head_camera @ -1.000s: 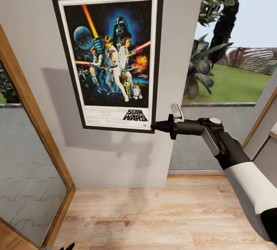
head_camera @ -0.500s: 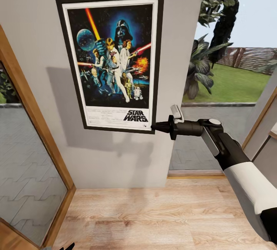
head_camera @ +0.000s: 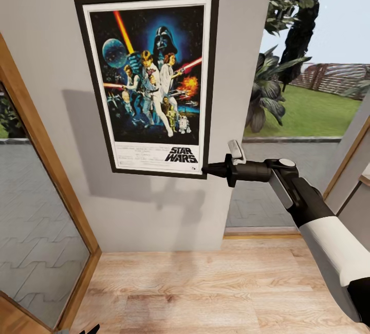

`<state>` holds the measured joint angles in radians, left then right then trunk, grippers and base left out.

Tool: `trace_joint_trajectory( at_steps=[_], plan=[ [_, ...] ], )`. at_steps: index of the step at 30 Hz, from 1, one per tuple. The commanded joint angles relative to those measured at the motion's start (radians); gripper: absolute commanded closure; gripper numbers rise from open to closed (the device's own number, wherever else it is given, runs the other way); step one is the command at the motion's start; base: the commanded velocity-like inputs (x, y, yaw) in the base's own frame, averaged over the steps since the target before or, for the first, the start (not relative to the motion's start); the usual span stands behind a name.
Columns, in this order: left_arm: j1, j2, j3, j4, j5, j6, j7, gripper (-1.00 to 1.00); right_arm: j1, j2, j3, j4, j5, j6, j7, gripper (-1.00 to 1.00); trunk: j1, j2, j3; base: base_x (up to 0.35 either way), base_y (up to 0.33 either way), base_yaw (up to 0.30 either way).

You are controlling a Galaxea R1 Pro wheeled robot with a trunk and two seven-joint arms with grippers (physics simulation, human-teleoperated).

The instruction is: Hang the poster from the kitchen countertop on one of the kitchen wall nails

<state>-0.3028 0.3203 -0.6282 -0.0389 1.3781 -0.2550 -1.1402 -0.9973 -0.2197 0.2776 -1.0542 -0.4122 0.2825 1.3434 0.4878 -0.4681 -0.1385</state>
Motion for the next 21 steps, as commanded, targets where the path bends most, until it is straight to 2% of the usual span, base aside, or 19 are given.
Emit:
trace_joint_trajectory(
  at_steps=[1,12,21],
  plan=[
    [-0.001,0.0,-0.008,0.0,0.007,-0.006,-0.002,-1.0,-0.001,-0.001,0.003,0.0,-0.01,0.014,0.002,1.0,0.001,-0.002,-0.002,0.0,0.0,0.0],
    [-0.001,0.0,-0.008,0.0,0.007,-0.006,-0.001,-1.0,-0.001,-0.001,0.002,-0.006,-0.01,0.015,0.003,1.0,0.001,-0.002,-0.002,0.018,0.0,0.0],
    [-0.001,0.0,-0.008,0.0,0.007,-0.006,-0.001,-1.0,-0.001,-0.001,0.002,-0.006,-0.01,0.015,0.003,1.0,0.001,-0.002,-0.002,0.275,0.0,0.0]
  ],
)
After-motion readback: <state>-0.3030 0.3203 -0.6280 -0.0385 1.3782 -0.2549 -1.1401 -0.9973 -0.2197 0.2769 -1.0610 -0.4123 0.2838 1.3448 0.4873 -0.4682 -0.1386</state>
